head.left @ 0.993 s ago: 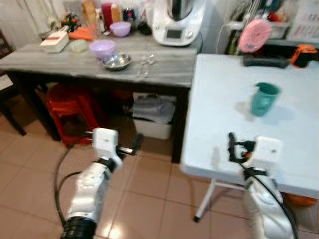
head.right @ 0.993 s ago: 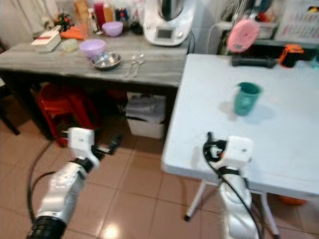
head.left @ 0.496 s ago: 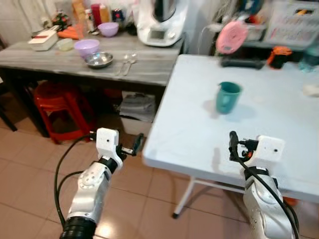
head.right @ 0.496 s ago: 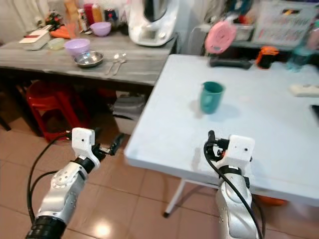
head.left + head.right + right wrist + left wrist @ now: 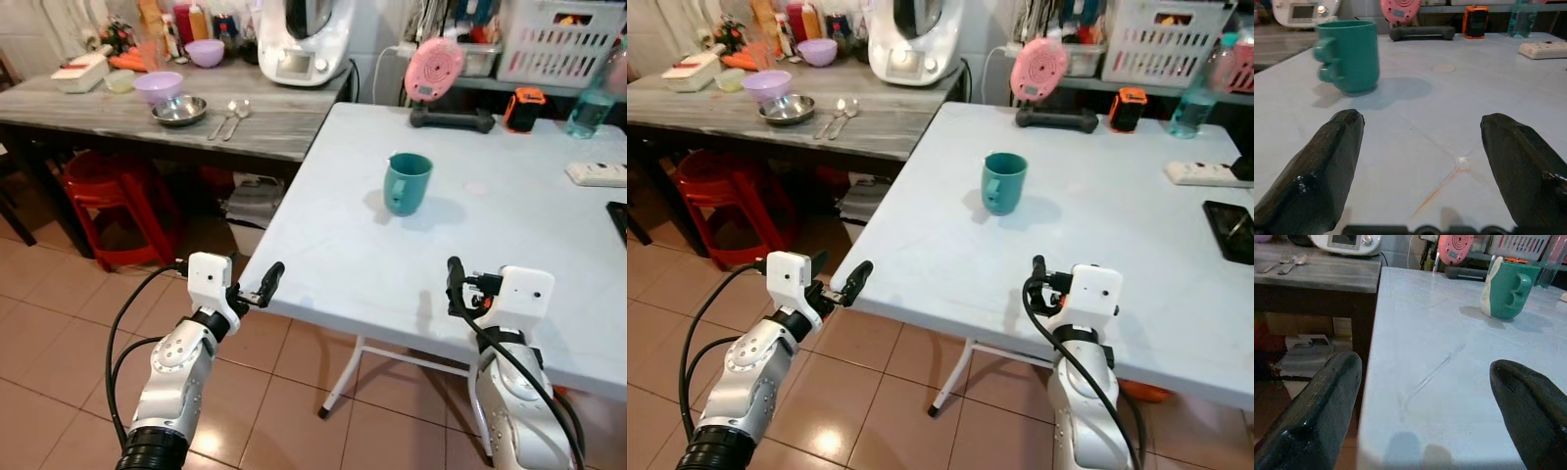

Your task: Setting the table

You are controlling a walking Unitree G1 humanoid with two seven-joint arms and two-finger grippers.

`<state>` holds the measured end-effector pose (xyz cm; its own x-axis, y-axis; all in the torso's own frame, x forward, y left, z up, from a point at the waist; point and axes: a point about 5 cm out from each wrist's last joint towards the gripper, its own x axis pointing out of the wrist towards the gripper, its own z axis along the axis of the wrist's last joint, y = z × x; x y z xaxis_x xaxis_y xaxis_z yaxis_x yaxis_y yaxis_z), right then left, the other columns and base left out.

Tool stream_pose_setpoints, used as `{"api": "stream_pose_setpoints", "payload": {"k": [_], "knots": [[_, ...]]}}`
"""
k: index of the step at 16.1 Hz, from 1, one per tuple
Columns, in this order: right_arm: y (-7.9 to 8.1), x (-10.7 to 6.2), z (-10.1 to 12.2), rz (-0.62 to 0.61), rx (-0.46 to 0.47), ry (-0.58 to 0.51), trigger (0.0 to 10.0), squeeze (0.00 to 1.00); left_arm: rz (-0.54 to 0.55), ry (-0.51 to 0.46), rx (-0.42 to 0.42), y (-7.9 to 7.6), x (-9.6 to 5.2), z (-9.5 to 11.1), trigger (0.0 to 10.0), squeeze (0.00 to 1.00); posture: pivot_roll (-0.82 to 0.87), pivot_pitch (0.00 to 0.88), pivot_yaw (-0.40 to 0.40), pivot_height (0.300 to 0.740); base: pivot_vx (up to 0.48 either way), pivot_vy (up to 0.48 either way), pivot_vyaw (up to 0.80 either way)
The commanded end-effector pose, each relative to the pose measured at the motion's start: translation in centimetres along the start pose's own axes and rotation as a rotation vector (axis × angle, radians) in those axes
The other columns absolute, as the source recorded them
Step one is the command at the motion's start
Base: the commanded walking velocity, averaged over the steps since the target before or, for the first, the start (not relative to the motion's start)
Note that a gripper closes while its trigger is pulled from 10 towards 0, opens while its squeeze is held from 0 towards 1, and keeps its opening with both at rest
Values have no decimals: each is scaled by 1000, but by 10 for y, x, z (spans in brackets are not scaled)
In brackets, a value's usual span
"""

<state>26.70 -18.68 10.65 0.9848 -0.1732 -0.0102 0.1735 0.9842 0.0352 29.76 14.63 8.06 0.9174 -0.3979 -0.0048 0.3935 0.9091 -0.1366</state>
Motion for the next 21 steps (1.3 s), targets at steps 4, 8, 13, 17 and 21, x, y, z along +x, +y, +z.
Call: {"api": "stream_pose_setpoints", "payload": {"k": [4,8,13,17,21], "knots": [[6,0,4,26,-1,-19,10000,0,-4,-23,12,4,-2,7,10000,0,-68,0,25,740,0,0,0],[7,0,4,31,-5,-20,10000,0,-24,-29,6,1,-1,7,10000,0,-67,0,25,740,279,0,0],[8,0,5,33,-4,-23,10000,0,-43,-28,3,-1,-1,7,10000,0,-71,0,28,740,322,0,490],[8,0,3,30,-1,-18,10000,0,-50,-25,-1,-3,0,7,10000,0,-71,0,28,740,307,0,0],[10,-2,2,30,2,-16,10000,0,-53,-22,-18,-3,-2,6,10000,0,-71,0,28,740,0,0,0]]}}
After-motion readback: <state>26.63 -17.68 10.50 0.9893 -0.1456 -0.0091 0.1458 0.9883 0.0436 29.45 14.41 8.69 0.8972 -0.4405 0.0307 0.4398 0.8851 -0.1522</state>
